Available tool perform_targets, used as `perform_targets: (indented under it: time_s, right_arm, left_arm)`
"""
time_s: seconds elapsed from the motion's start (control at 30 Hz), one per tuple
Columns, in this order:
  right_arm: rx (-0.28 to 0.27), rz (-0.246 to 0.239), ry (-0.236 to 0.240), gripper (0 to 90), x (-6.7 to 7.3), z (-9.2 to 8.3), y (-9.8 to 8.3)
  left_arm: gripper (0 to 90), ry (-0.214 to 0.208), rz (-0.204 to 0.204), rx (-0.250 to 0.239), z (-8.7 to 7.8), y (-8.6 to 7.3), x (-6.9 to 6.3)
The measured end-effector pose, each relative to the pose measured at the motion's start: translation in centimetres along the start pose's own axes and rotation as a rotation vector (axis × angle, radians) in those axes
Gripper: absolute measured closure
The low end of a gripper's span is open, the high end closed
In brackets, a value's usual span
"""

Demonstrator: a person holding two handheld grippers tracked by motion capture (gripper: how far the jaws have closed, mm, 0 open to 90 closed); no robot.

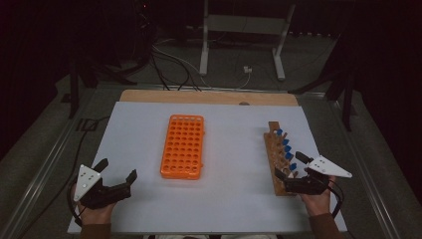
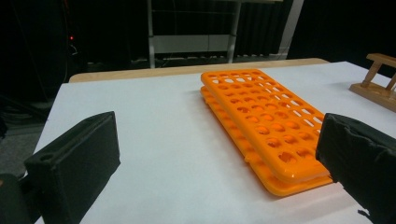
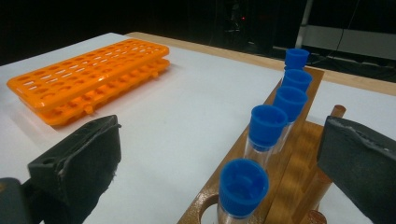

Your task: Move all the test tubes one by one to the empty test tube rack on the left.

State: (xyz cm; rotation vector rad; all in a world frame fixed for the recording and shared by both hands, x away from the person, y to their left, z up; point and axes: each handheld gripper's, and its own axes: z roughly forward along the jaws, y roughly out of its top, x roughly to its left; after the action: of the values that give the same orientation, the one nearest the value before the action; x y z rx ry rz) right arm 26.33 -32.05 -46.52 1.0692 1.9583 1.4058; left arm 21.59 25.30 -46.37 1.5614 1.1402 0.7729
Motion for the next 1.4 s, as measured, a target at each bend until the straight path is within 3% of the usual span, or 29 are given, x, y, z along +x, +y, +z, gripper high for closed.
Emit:
perform_targets:
  time_s: [0.33,0.5,0.7,0.73,0.77,0.8,0.87,1.07,1.4]
  right_arm:
    - [0.009,0.0,0.009,0.0,-0.1,-0.4,0.4]
    - [0.038,-0.029,0.029,7.5,0.0,-1.2,0.7]
    - [0.084,-0.039,0.038,23.6,0.0,-1.7,0.5]
    - [0.093,-0.057,0.029,33.8,0.1,-1.9,0.4]
    - [0.093,-0.057,0.029,33.8,0.1,-1.9,0.4]
    - [0.112,-0.071,0.035,44.1,0.1,-2.0,0.3]
    - [0.126,-0.091,0.018,51.9,0.1,-2.1,0.0]
    - [0.16,-0.086,0.026,74.4,-0.4,-2.0,-0.4]
    - [0.189,-0.072,0.025,76.2,-0.3,-0.8,0.3]
  left_arm:
    - [0.7,0.006,0.0,0.006,0.0,0.0,-0.1]
    - [0.7,0.001,-0.005,0.011,0.1,0.0,-0.1]
    - [0.7,-0.001,-0.012,0.016,0.1,-0.1,-0.1]
    - [0.7,-0.002,-0.013,0.017,0.1,-0.1,-0.1]
    - [0.7,-0.008,-0.012,0.018,0.1,-0.1,-0.1]
    - [0.7,-0.016,-0.006,0.024,0.1,-0.1,-0.1]
    - [0.7,-0.021,-0.003,0.026,0.2,-0.1,-0.2]
    - [0.7,-0.039,0.002,0.037,0.4,-0.1,-0.4]
    - [0.7,-0.098,0.023,0.047,1.0,-0.2,-0.7]
